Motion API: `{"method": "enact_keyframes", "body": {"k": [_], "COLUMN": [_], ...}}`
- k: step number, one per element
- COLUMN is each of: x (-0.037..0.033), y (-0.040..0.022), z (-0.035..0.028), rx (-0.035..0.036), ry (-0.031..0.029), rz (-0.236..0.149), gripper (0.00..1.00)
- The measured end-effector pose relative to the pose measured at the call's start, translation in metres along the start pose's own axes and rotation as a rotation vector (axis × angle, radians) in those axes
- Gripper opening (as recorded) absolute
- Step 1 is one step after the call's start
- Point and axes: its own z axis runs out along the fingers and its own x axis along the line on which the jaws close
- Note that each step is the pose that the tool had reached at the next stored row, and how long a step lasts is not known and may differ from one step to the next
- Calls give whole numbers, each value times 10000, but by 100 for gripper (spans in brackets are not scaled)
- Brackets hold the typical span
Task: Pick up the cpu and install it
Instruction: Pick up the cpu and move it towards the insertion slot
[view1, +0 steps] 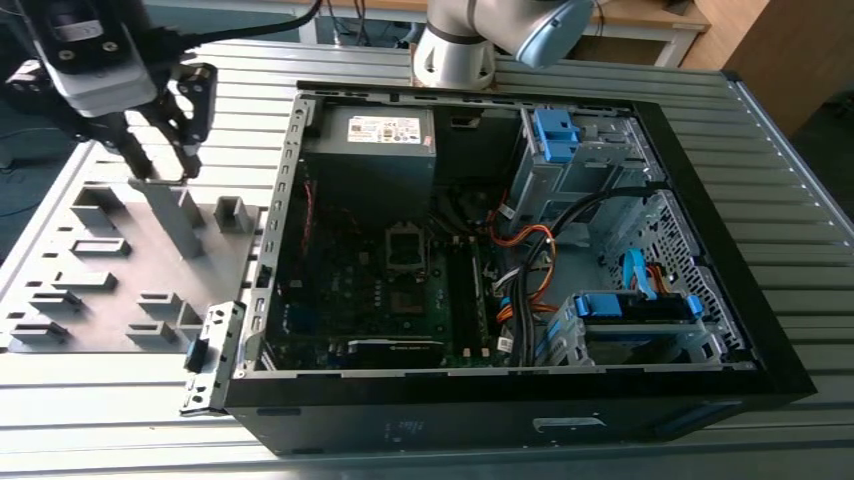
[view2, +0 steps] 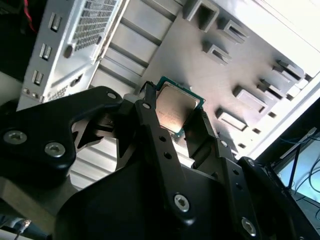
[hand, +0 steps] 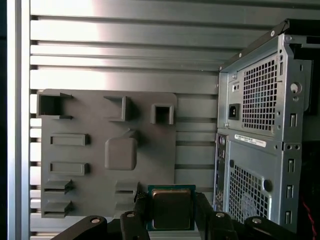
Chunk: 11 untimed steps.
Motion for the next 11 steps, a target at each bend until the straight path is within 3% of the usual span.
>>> {"method": "enact_keyframes", "body": {"k": [8,11], "x": [-285,-302], "y": [-23,-24], "z": [12,12], "rx": [0,1], "ry": [34,38], "rz": [-1,-1], "gripper": [47,47]}}
